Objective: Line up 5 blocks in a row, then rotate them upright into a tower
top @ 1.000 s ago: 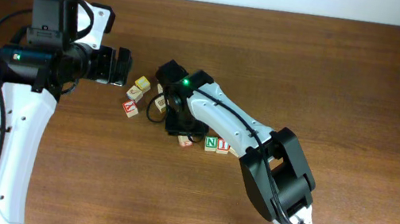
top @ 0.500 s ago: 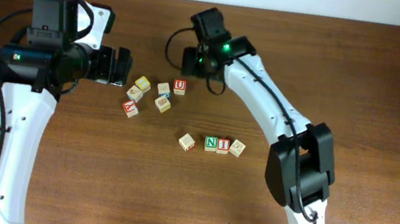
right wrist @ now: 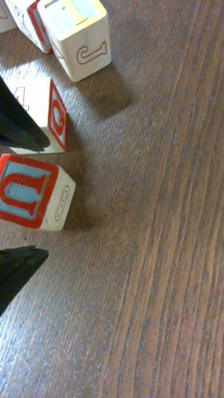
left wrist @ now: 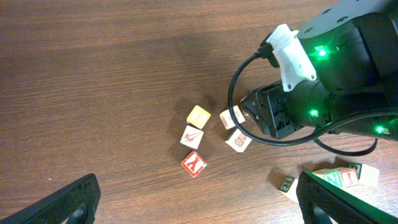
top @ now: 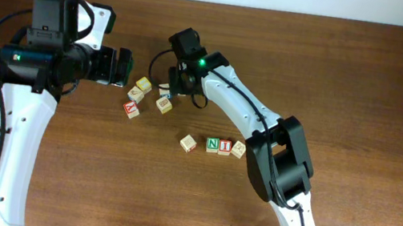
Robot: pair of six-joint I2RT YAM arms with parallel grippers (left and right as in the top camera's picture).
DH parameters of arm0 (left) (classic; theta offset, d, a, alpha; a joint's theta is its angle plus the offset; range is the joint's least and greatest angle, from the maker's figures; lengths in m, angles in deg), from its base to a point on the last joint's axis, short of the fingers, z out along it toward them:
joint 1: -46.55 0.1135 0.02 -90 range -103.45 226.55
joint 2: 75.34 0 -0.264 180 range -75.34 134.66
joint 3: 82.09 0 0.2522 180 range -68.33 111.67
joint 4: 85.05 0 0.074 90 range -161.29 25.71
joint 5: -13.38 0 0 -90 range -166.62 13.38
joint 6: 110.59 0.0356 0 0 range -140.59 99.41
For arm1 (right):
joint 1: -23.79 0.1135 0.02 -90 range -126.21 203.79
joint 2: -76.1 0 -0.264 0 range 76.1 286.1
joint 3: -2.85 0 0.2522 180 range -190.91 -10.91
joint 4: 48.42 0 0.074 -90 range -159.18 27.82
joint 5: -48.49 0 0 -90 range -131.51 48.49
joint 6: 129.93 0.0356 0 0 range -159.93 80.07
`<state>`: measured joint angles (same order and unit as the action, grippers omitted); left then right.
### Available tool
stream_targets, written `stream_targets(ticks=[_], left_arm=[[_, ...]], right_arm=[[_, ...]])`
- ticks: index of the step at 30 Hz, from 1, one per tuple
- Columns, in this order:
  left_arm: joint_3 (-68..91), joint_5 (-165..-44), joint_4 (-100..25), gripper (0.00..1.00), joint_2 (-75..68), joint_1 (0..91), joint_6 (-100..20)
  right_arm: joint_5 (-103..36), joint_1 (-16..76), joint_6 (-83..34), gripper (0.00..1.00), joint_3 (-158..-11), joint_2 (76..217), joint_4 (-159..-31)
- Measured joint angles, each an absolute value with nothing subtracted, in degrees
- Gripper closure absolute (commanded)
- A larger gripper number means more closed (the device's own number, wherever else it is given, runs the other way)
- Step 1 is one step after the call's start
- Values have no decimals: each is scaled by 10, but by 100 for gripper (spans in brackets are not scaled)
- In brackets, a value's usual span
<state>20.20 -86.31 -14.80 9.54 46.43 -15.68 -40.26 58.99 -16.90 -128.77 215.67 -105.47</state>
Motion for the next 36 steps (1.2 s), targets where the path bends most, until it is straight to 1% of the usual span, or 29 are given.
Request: stream_targets(ticks=[2, 5, 8, 11, 16, 22, 24, 27, 32, 36], left_arm=[[202, -863, -148, 1, 95, 464, -157], [202, -863, -148, 1, 95, 464, -157], [202, -863, -148, 1, 95, 464, -157], [202, -863, -148, 1, 95, 464, -157], [202, -863, -148, 1, 95, 464, -157], [202, -863, -148, 1, 95, 464, -157], [202, -863, -148, 1, 95, 464, -157], [202, -863, -148, 1, 95, 464, -157], [202, -863, -148, 1, 95, 464, -157], [202, -863, -148, 1, 95, 464, -157]], right_arm=[[-408, 593, -173, 64, -1288, 2157, -1056], [-413, 594, -175, 71, -1288, 2157, -1066], [-415, 594, -174, 72, -1288, 2157, -1071], [-410, 594, -173, 73, -1295, 2156, -1102], [-382, 594, -174, 73, -1317, 2139, -1213], [-362, 594, -174, 74, -1337, 2062, -1390], [-362, 594, -174, 74, -1337, 2056, -1415], [-361, 594, -166, 74, -1309, 2056, -1405], [-362, 594, -149, 74, -1225, 2056, -1349], [-360, 596, -146, 73, -1213, 2056, -1343]])
